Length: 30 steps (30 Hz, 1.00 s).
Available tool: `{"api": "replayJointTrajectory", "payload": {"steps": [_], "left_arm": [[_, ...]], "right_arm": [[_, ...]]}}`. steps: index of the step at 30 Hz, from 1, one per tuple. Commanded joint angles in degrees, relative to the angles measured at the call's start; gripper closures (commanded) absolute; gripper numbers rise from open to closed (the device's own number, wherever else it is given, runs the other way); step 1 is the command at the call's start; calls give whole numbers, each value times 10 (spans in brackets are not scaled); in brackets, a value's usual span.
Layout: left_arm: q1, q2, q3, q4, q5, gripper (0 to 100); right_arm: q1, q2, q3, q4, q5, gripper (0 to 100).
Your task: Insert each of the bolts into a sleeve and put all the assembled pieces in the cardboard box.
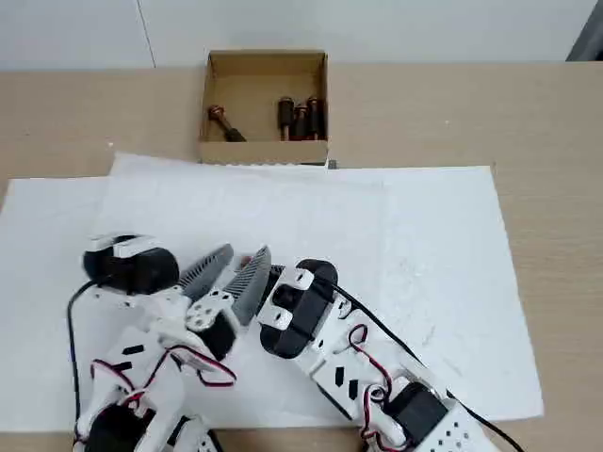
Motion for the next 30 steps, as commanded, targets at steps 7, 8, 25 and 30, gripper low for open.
{"api": "replayJointTrajectory", "payload": {"steps": [7, 8, 25, 30], "left_arm": [[-16, -3, -57, 4, -16, 794], [-16, -3, -64, 7, -23, 794], [-165, -4, 3, 19, -135, 994], [-169, -4, 70, 20, -161, 994]], "right_arm": [[-1, -7, -14, -18, 3, 995], [-1, -7, -14, -18, 3, 995], [130, -7, -14, 35, -48, 995], [187, 4, -47, 63, -124, 995]]}}
